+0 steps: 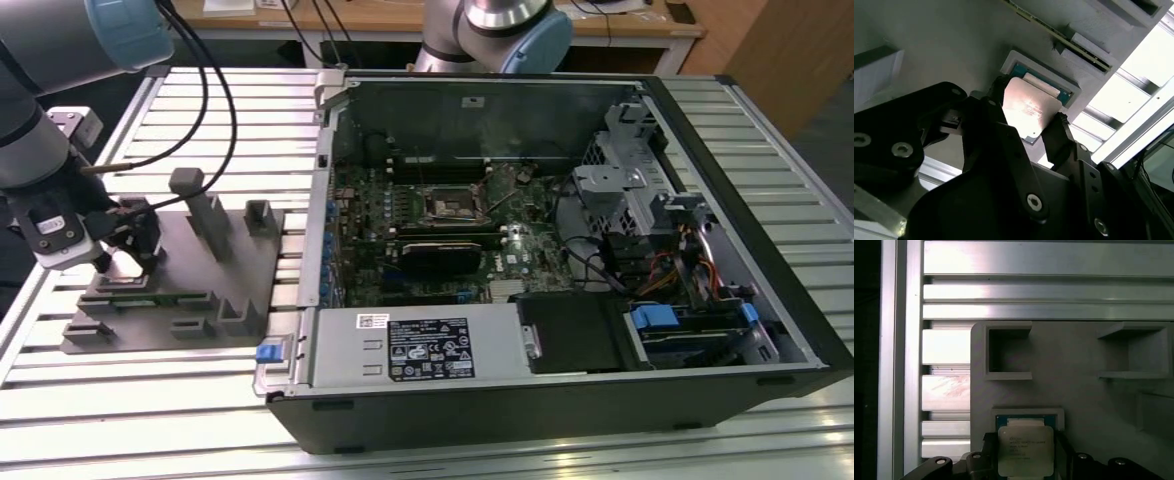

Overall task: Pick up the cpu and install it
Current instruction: 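Pick up the cpu and move it towards the insertion slot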

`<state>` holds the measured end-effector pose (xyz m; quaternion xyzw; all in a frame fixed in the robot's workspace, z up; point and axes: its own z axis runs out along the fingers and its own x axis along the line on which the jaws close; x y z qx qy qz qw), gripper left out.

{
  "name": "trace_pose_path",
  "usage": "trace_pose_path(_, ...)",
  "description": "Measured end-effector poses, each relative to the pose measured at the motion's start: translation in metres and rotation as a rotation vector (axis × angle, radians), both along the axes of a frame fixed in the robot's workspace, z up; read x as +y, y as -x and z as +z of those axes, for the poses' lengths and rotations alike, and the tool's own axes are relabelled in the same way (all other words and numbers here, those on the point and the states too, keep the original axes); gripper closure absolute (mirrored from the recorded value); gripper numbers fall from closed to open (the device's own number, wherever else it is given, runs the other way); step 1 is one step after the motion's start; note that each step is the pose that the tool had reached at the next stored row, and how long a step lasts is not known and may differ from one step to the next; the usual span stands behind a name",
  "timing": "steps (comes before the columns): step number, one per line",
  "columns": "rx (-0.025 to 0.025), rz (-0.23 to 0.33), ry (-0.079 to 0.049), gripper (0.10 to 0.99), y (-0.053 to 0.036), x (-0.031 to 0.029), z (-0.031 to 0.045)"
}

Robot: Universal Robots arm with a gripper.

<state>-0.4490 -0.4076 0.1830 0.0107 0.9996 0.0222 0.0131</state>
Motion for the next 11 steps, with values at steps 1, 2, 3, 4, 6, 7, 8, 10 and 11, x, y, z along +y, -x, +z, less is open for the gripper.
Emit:
trace_pose_path(1,0.0000,0.000,0.000,0.510,0.0000,0.0000,0.0000)
trace_pose_path(2,0.0000,0.000,0.000,0.510,0.0000,0.0000,0.0000)
trace_pose_path(3,0.0000,0.000,0.000,0.510,0.0000,0.0000,0.0000)
trace_pose_path(4,0.0000,0.000,0.000,0.510,-0.0001,0.0000,0.0000)
trace_pose_path(6,0.0000,0.000,0.000,0.529,-0.0007,0.0000,0.0000)
trace_pose_path(7,0.0001,0.000,0.000,0.529,-0.0009,0.0000,0.0000)
trace_pose_path(8,0.0000,0.000,0.000,0.545,-0.0009,0.0000,0.0000)
trace_pose_path(10,0.0000,0.000,0.000,0.545,-0.0011,0.0000,0.0000)
trace_pose_path(11,0.0000,0.000,0.000,0.545,-0.0011,0.0000,0.0001)
